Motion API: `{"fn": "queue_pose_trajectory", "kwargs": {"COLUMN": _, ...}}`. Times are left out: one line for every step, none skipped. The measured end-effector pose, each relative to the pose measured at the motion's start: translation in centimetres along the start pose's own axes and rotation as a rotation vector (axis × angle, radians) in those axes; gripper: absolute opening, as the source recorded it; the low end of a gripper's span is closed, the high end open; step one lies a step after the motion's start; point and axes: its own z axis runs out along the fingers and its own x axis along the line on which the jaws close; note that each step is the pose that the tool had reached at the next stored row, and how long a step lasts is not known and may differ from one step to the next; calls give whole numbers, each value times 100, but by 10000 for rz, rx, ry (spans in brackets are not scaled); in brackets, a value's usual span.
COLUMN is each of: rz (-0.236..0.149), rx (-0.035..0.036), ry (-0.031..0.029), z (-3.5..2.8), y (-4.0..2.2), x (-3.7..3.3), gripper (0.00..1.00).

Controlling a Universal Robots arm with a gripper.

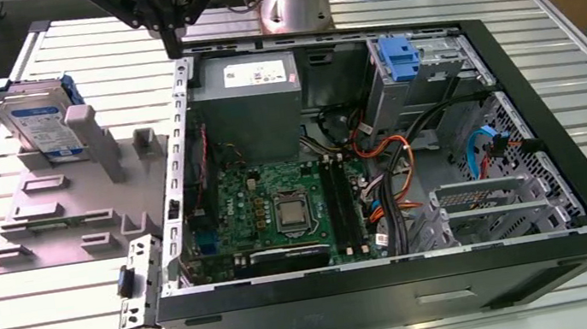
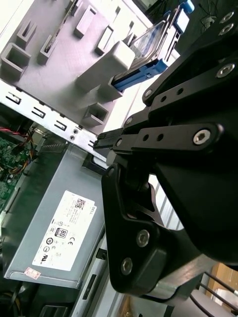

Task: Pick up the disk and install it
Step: 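Reach for the disk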

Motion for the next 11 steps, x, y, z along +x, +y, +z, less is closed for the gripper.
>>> {"fn": "queue_pose_trajectory", "kwargs": {"rz": 0, "rx": 0, "ry": 0, "z": 0, "y": 0, "x": 5, "gripper": 11}}
{"fn": "queue_pose_trajectory", "kwargs": {"rz": 0, "rx": 0, "ry": 0, "z": 0, "y": -1, "x": 9, "gripper": 11}}
{"fn": "queue_pose_trajectory", "kwargs": {"rz": 0, "rx": 0, "ry": 0, "z": 0, "y": -1, "x": 12, "gripper": 11}}
{"fn": "queue_pose_trajectory", "kwargs": {"rz": -1, "rx": 0, "ry": 0, "z": 0, "y": -1, "x": 14, "gripper": 11}}
{"fn": "queue_pose_trajectory", "kwargs": {"rz": 0, "rx": 0, "ry": 0, "z": 0, "y": -1, "x": 16, "gripper": 11}}
{"fn": "queue_pose_trajectory", "kwargs": {"rz": 0, "rx": 0, "ry": 0, "z": 0, "y": -1, "x": 17, "gripper": 11}}
{"fn": "queue_pose_trajectory", "kwargs": {"rz": 0, "rx": 0, "ry": 0, "z": 0, "y": -1, "x": 17, "gripper": 11}}
{"fn": "queue_pose_trajectory", "kwargs": {"rz": 0, "rx": 0, "ry": 0, "z": 0, "y": -1, "x": 17, "gripper": 11}}
{"fn": "queue_pose_trajectory", "kwargs": {"rz": 0, "rx": 0, "ry": 0, "z": 0, "y": -1, "x": 17, "gripper": 11}}
{"fn": "queue_pose_trajectory", "kwargs": {"rz": 0, "rx": 0, "ry": 0, "z": 0, "y": -1, "x": 18, "gripper": 11}}
{"fn": "queue_pose_trajectory", "kwargs": {"rz": 0, "rx": -1, "ry": -1, "z": 1, "y": -1, "x": 19, "gripper": 11}}
